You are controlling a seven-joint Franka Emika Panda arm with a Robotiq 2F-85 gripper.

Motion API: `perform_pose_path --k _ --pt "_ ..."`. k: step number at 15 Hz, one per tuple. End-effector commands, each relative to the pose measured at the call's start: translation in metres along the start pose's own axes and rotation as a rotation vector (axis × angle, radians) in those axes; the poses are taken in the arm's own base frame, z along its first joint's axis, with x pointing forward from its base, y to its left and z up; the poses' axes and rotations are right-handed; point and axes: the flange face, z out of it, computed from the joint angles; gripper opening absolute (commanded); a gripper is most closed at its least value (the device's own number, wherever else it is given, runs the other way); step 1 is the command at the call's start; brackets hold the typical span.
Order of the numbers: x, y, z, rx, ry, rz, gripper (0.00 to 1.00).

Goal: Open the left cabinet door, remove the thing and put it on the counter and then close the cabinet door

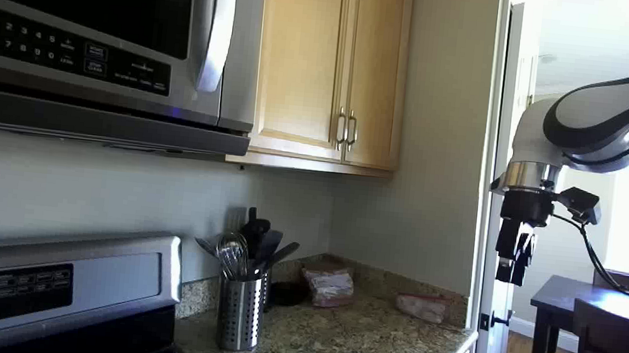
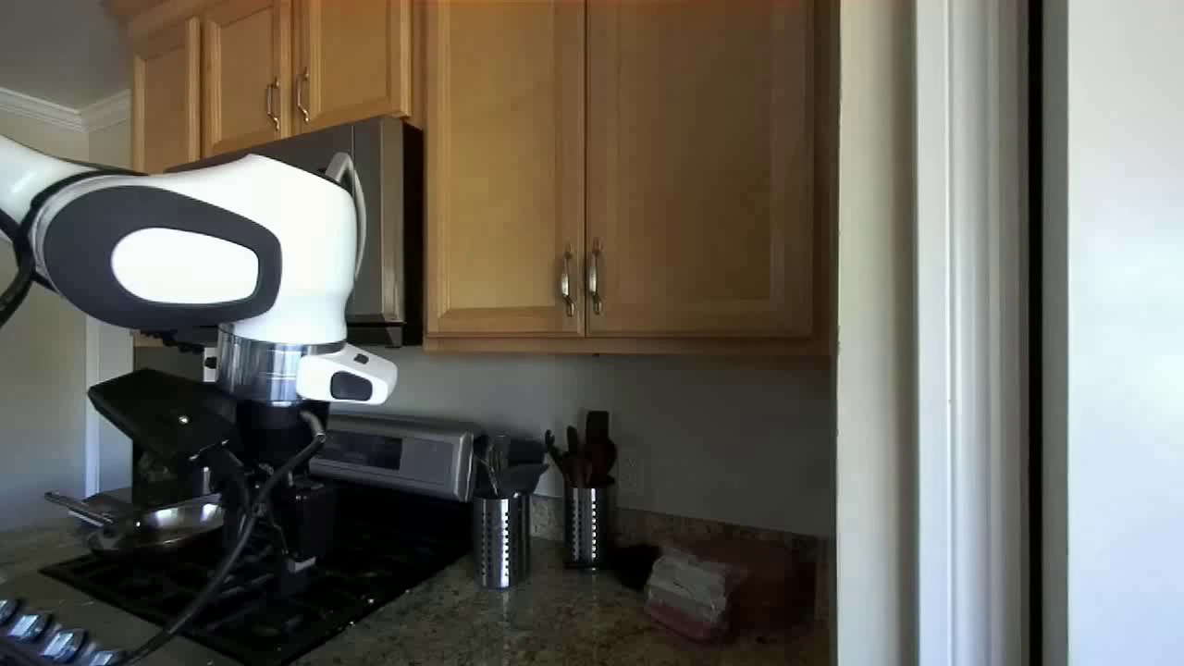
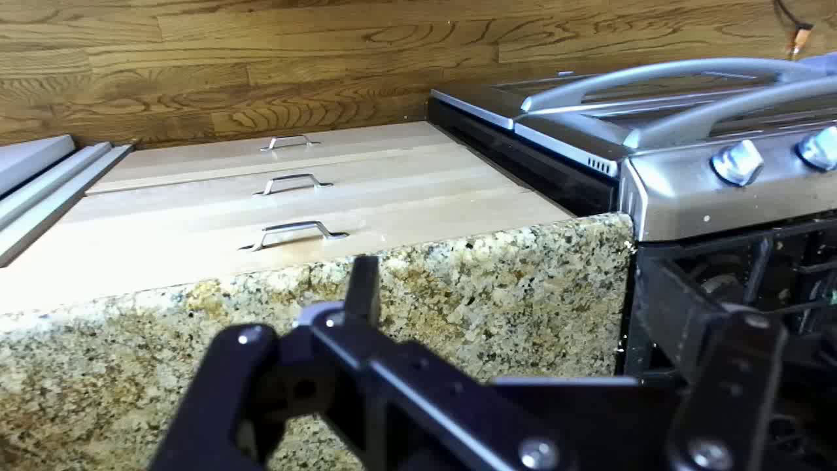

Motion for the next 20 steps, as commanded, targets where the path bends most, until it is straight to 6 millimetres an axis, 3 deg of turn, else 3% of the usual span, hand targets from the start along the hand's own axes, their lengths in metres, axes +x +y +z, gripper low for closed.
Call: perform_pose_path --k 1,15,17,20 --pt "0.0 0.0 0.0 0.0 -0.001 0.0 1.0" --pt "0.001 -0.002 0.001 0.002 -0.004 -0.007 1.0" --pt "0.005 -0.006 0.002 -0.013 0.007 -0.019 1.0" --pt "0.027 -0.018 -0.005 -0.051 0.062 -0.055 1.0"
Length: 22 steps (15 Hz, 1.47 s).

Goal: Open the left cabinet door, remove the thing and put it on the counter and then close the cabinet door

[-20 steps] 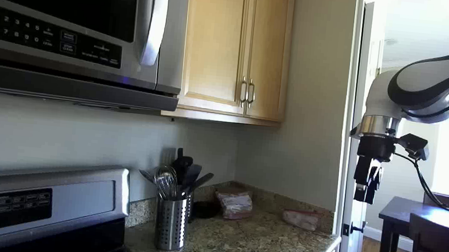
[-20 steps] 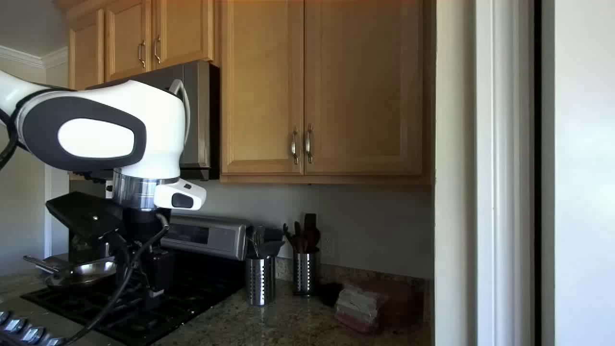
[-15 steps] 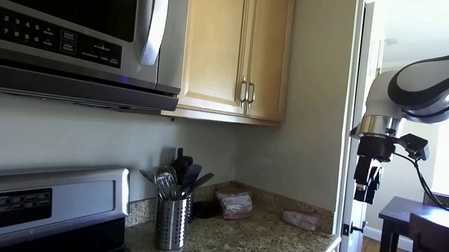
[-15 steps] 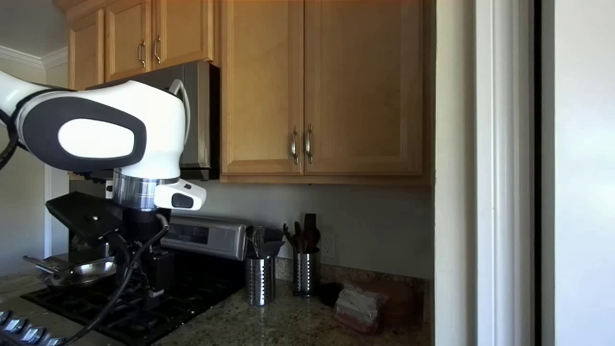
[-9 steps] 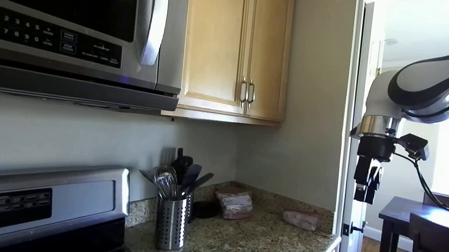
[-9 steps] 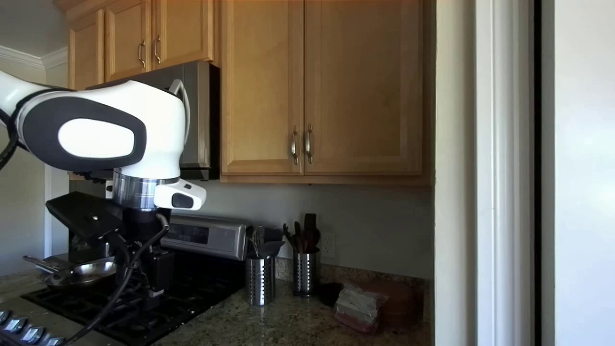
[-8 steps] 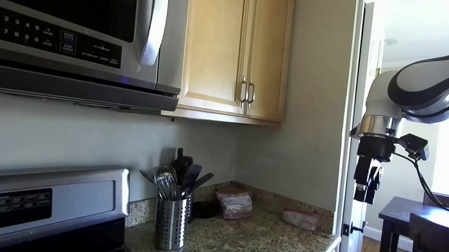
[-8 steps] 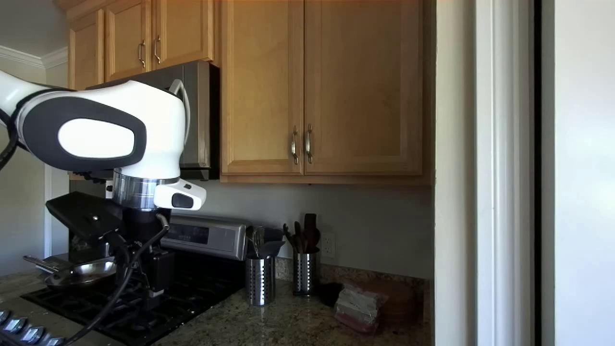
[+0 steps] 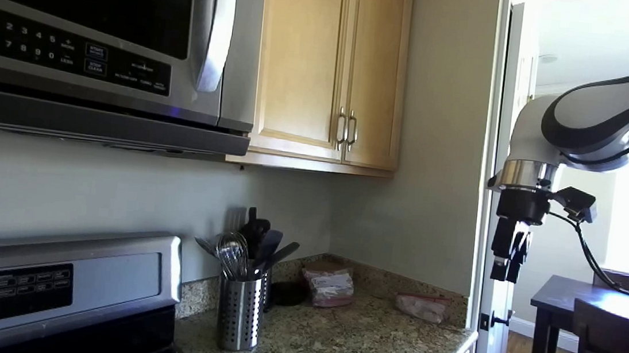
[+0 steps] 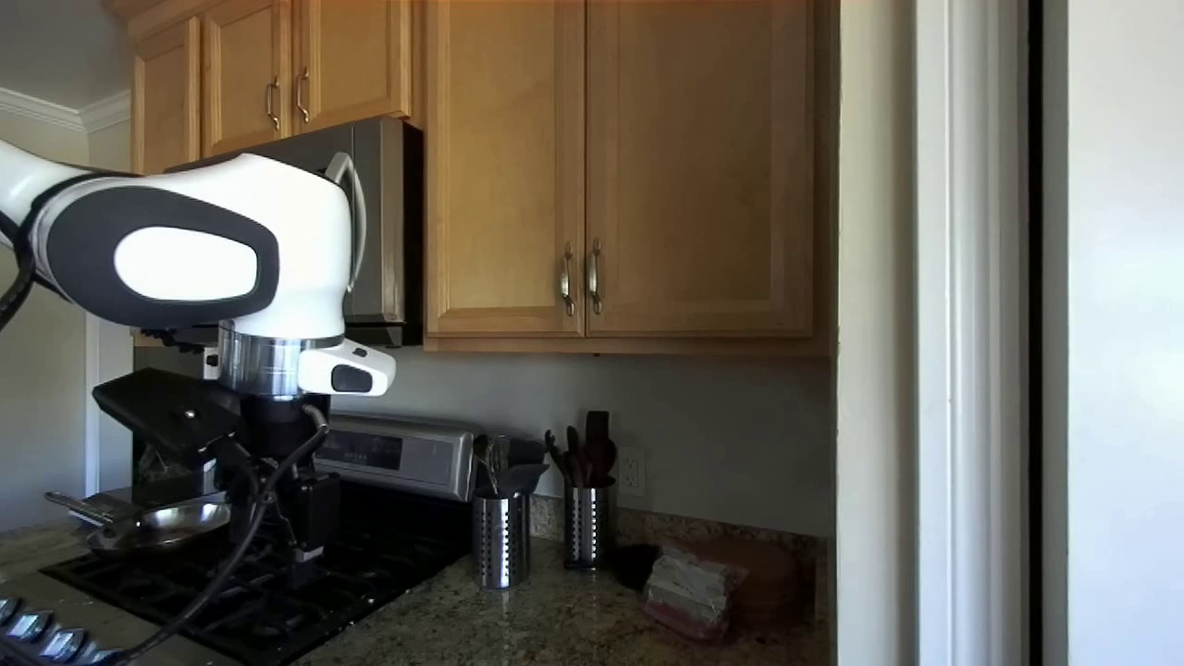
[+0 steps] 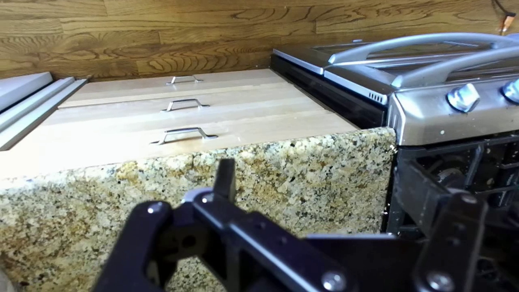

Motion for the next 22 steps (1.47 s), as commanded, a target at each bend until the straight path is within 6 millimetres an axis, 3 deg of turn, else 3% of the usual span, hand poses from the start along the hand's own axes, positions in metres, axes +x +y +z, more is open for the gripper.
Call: perform_pose_path --k 1,10,14,15,17,22 --pt "0.03 -0.014 -0.007 -0.039 0.066 -0.048 1.0" --pt "0.154 -0.066 -0.069 -0.188 0.367 -0.173 1.0" --pt "0.196 -0.079 -0.083 -0.208 0.444 -0.193 1.0" --pt "0.175 -0.075 -0.08 -0.191 0.418 -0.194 1.0" --pt "0.184 -0.075 -0.077 -0.191 0.413 -0.194 1.0" --pt "0.183 -0.075 -0.077 -0.191 0.413 -0.194 1.0"
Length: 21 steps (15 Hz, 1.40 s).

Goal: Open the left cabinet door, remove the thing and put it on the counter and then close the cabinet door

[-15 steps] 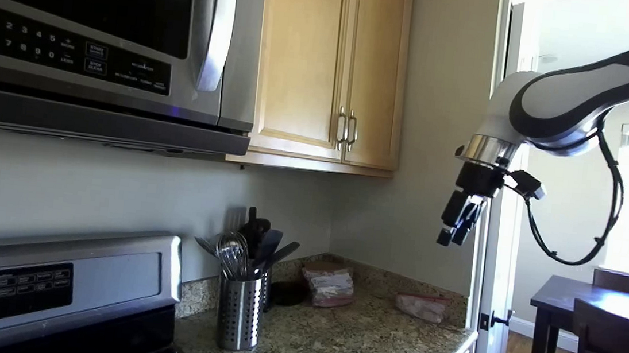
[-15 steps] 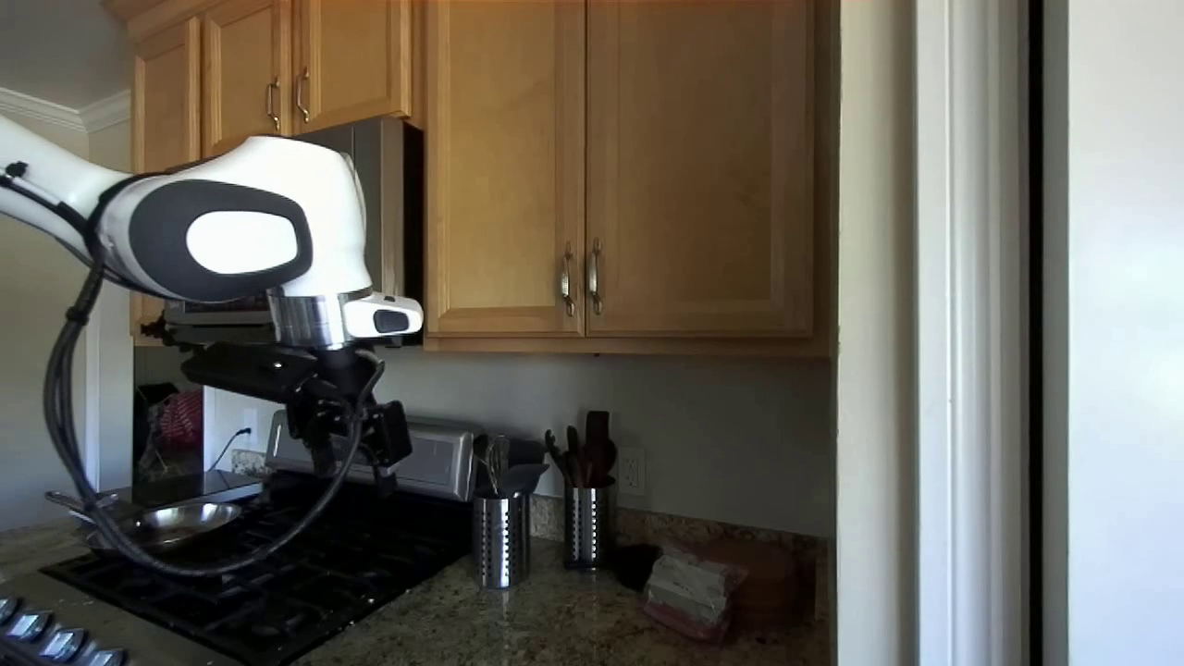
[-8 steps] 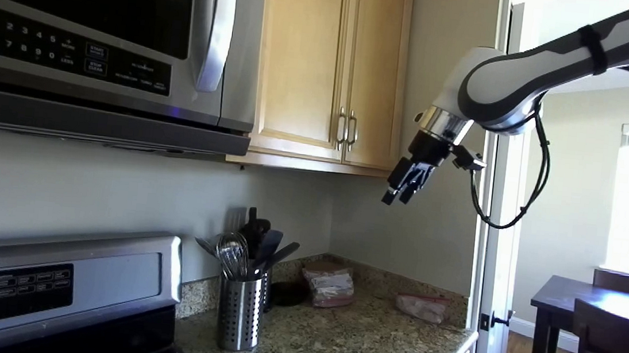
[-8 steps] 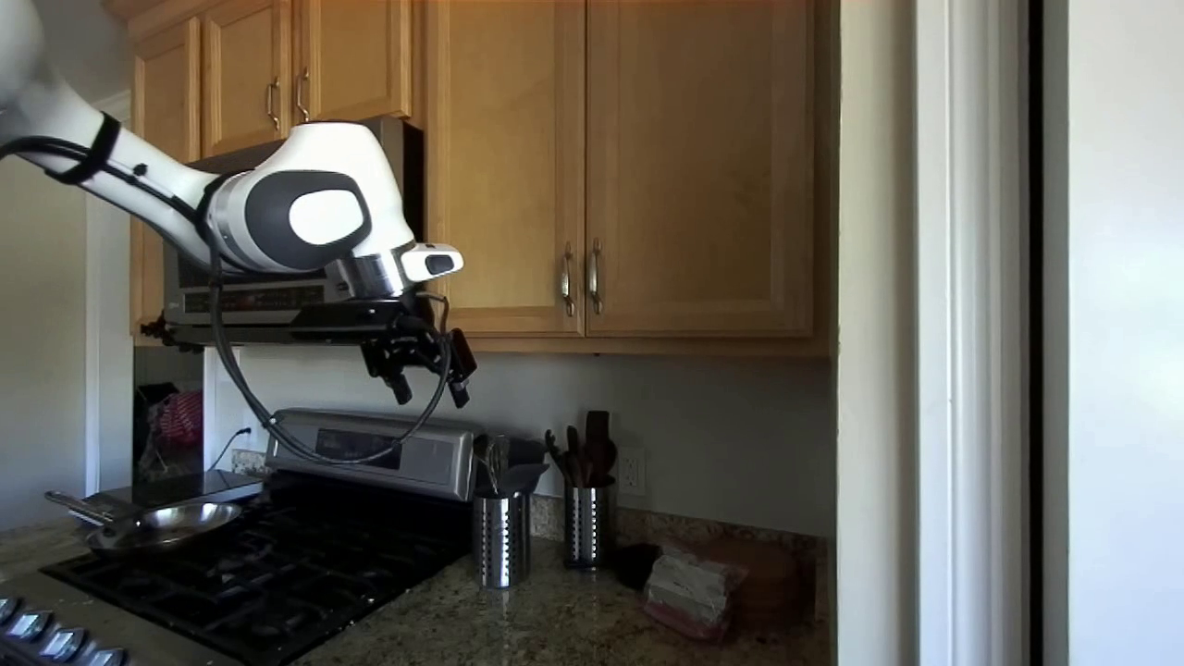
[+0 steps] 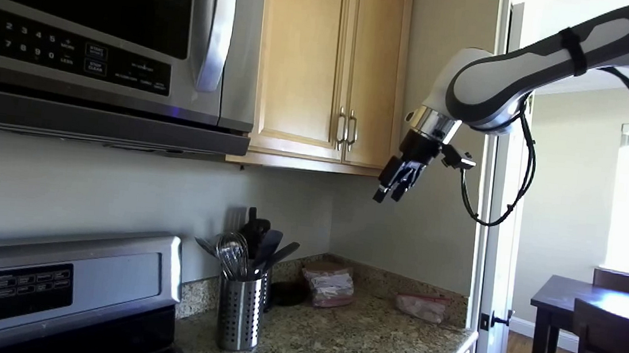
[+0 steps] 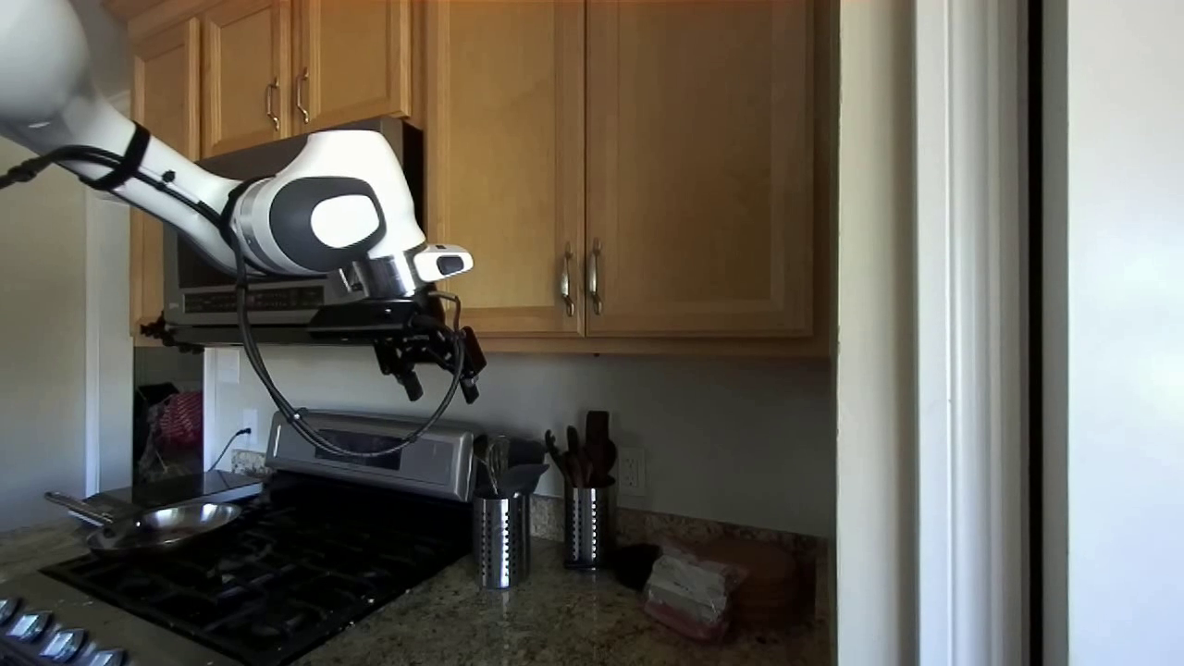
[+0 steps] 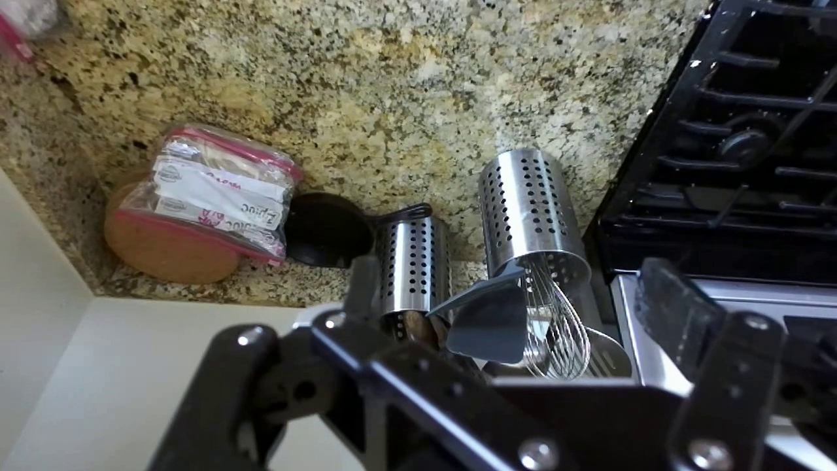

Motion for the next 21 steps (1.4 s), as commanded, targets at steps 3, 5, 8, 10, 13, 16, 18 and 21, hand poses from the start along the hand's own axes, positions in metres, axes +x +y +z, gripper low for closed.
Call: perform_pose_path --k 3,5,8,10,13,16,18,21 --pt "0.016 -0.007 -0.011 -0.014 0.066 0.028 1.0" --pt "0.039 -0.005 -0.019 -0.024 0.13 0.046 1.0" --pt "0.074 -0.001 -0.03 -0.05 0.23 0.04 1.0" --pt "0.095 0.006 -0.033 -0.077 0.279 0.017 1.0" --pt "0.118 0.021 -0.033 -0.124 0.319 -0.006 1.0" --pt "0.137 0.034 -0.038 -0.149 0.345 -0.02 1.0" --pt "0.147 0.042 -0.045 -0.161 0.371 -0.009 1.0" --pt "0.161 0.053 -0.055 -0.171 0.408 0.002 1.0"
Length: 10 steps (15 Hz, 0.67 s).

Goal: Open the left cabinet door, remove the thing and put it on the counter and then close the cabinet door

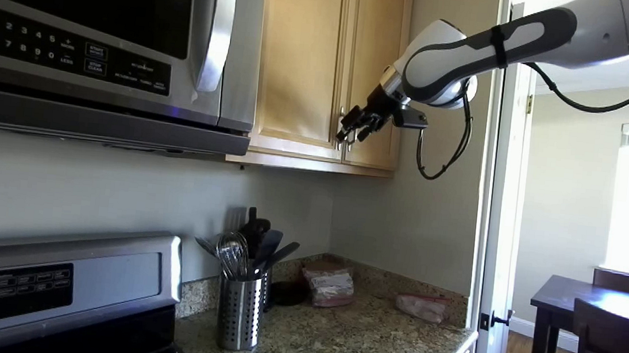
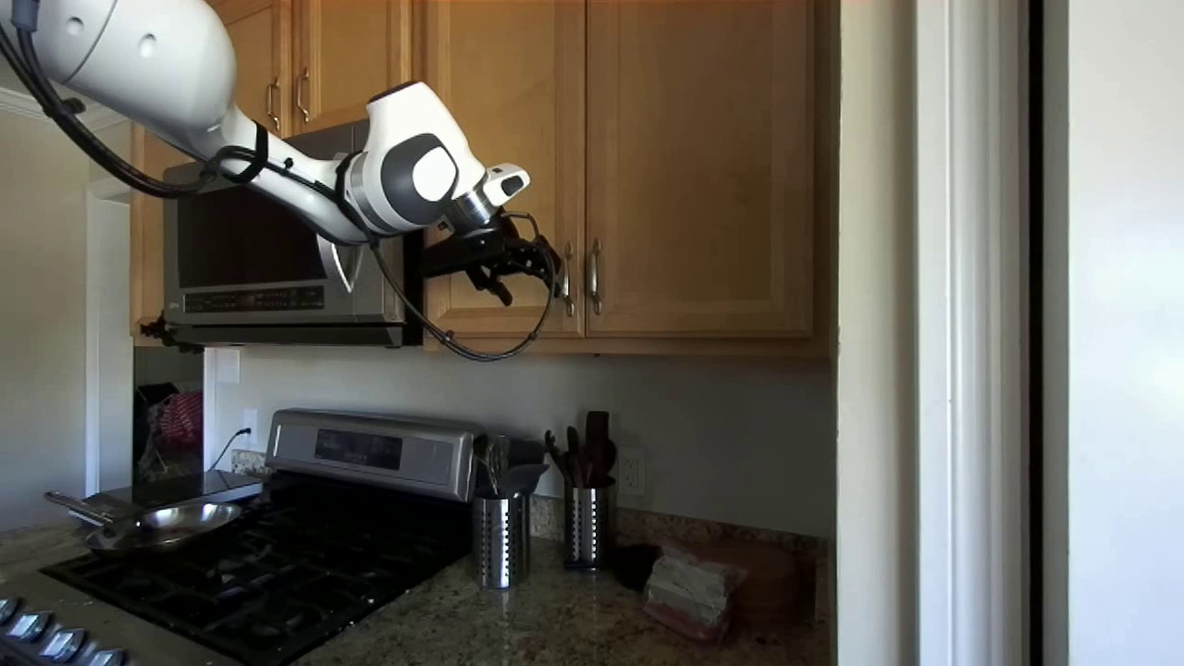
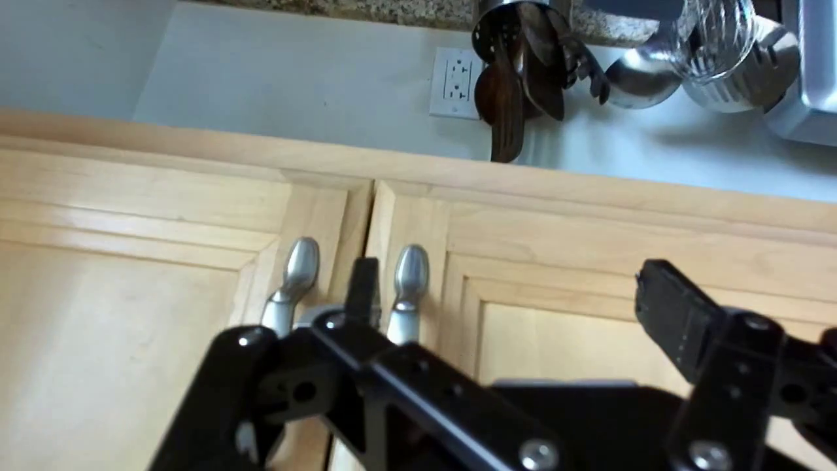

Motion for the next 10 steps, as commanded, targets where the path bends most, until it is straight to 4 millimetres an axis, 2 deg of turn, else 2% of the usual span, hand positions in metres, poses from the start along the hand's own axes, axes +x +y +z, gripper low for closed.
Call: perform_pose_path --k 1,6,8,9,10 --pt "0.021 0.018 0.001 -0.032 0.052 0.003 1.0" --pt "0.037 0.027 0.005 -0.02 0.061 0.018 1.0" --pt "0.042 0.028 0.009 -0.008 0.065 0.026 0.95" --pt "0.045 0.029 0.012 -0.003 0.063 0.03 0.73" --pt "0.047 0.03 0.013 0.001 0.064 0.032 0.71"
